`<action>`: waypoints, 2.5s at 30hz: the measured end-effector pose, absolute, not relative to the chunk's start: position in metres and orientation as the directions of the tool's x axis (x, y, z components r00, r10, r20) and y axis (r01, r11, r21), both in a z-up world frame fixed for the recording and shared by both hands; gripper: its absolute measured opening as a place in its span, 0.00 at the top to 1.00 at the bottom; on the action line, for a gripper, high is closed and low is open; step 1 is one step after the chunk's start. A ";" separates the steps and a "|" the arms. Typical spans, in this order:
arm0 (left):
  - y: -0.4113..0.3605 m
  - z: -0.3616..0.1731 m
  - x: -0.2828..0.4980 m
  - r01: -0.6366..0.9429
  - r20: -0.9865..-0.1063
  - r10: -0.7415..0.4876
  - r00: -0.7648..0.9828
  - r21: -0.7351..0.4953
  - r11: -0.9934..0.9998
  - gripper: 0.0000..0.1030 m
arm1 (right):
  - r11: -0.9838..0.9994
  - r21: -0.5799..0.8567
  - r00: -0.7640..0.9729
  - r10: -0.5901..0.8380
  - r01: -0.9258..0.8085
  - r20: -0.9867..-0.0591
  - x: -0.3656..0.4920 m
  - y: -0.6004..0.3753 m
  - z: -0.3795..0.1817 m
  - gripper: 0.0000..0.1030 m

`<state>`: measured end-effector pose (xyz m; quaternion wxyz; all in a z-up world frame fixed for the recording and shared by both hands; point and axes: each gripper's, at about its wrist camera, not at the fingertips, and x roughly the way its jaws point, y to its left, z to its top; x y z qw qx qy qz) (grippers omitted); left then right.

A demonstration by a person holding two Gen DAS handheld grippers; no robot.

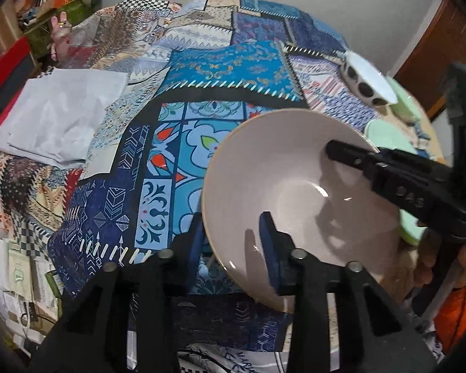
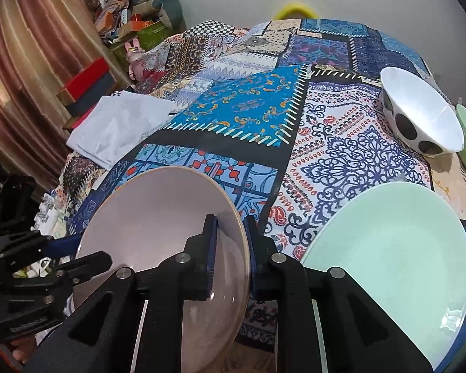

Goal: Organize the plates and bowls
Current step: 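Lower the pink bowl beside the plate stack and open both tools, then grasp the white dotted bowl rim with the left tool while the right tool grips it too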

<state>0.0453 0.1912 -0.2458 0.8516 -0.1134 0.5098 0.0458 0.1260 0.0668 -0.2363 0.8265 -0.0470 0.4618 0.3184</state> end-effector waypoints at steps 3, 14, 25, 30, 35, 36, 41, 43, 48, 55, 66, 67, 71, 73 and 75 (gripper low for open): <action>0.191 -0.247 0.047 -0.206 -0.877 -0.017 0.480 -0.132 0.970 0.79 | 0.796 0.209 0.365 0.471 -0.568 -0.803 0.127 0.064 -0.238 0.85; 0.194 -0.239 0.078 -0.208 -0.881 0.015 0.472 -0.095 0.973 0.83 | 0.802 0.215 0.347 0.460 -0.558 -0.817 0.130 0.056 -0.242 0.83; 0.200 -0.213 0.075 -0.244 -0.859 0.075 0.506 -0.059 0.968 0.83 | 0.784 0.166 0.412 0.479 -0.599 -0.775 0.118 0.034 -0.206 0.58; 0.191 -0.177 0.073 -0.237 -0.819 0.081 0.568 -0.068 0.969 0.70 | 0.799 0.144 0.480 0.483 -0.584 -0.733 0.117 0.005 -0.179 0.50; 0.163 -0.137 0.078 -0.187 -0.754 0.066 0.653 -0.076 0.979 0.43 | 0.832 0.134 0.556 0.470 -0.539 -0.685 0.123 -0.033 -0.153 0.43; 0.156 -0.129 0.081 -0.172 -0.741 0.060 0.669 -0.076 0.982 0.38 | 0.842 0.135 0.573 0.463 -0.522 -0.676 0.127 -0.044 -0.148 0.43; 0.126 -0.103 0.105 -0.122 -0.693 0.043 0.720 -0.066 0.990 0.09 | 0.884 0.129 0.631 0.417 -0.450 -0.654 0.143 -0.080 -0.138 0.36; 0.111 -0.098 0.119 -0.105 -0.679 0.055 0.732 -0.033 0.994 0.07 | 0.905 0.129 0.654 0.386 -0.405 -0.650 0.153 -0.097 -0.140 0.34; 0.085 -0.102 0.158 -0.051 -0.686 0.037 0.727 0.000 0.999 0.07 | 0.933 0.143 0.657 0.336 -0.330 -0.675 0.181 -0.127 -0.151 0.34; 0.069 -0.132 0.223 -0.030 -0.741 0.002 0.672 -0.024 0.999 0.07 | 0.947 0.221 0.601 0.320 -0.235 -0.733 0.233 -0.144 -0.188 0.40; 0.056 -0.191 0.297 -0.004 -0.818 0.003 0.575 0.001 1.000 0.07 | 0.930 0.277 0.508 0.364 -0.241 -0.781 0.280 -0.128 -0.227 0.64; 0.056 -0.196 0.302 0.002 -0.824 -0.003 0.567 -0.002 1.000 0.07 | 0.932 0.272 0.507 0.359 -0.240 -0.784 0.282 -0.126 -0.229 0.65; 0.056 -0.209 0.317 0.003 -0.842 -0.010 0.540 -0.010 1.000 0.07 | 0.927 0.266 0.486 0.367 -0.265 -0.793 0.286 -0.117 -0.237 0.74; 0.057 -0.212 0.321 -0.011 -0.842 -0.006 0.540 -0.015 1.000 0.11 | 0.926 0.266 0.484 0.368 -0.268 -0.794 0.287 -0.115 -0.238 0.77; 0.059 -0.216 0.325 -0.013 -0.846 -0.014 0.532 -0.025 1.000 0.17 | 0.927 0.258 0.488 0.364 -0.273 -0.794 0.287 -0.112 -0.239 0.77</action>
